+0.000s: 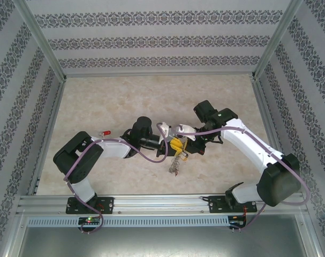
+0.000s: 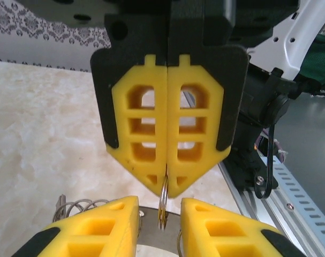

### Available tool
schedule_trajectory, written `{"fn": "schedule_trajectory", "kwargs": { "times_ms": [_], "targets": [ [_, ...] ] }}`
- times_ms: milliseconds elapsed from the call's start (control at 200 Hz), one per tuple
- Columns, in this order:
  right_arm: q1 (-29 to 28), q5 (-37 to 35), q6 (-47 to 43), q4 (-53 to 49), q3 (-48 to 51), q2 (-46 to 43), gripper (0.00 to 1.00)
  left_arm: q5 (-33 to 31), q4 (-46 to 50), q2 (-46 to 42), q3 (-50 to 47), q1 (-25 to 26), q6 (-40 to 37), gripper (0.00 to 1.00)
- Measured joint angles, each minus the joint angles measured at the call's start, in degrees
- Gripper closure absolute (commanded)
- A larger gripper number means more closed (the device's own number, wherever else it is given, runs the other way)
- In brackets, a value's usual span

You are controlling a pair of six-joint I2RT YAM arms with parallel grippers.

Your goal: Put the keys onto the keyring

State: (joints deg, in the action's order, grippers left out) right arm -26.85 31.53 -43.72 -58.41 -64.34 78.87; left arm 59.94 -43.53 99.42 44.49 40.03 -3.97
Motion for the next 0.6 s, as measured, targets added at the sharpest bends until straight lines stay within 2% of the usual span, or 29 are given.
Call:
{"fn": "schedule_trajectory", "kwargs": {
  "times_ms": [275,370,495,600],
  "targets": [
    [2.01,2.51,-0.02,2.01,1.84,-0.50,1.00,0.48,-4.52,1.97,0.17,0.42,1.44,0.86],
    [2.08,2.64,-0.04,1.95,1.97,-0.76,1.00,0.79,-4.44,2.01,0.24,0.42,1.60,1.00],
    [2.14,2.73,-0.17,1.95,2.34,-1.51,1.00,0.87,-4.35,1.99,0.37,0.37,1.20,1.00],
    [2.49,3.34,-0.13,3.26,3.39,-2.51,0.87,0.22,-4.48,1.81,0.33,0.37,1.27,1.00]
  ]
}}
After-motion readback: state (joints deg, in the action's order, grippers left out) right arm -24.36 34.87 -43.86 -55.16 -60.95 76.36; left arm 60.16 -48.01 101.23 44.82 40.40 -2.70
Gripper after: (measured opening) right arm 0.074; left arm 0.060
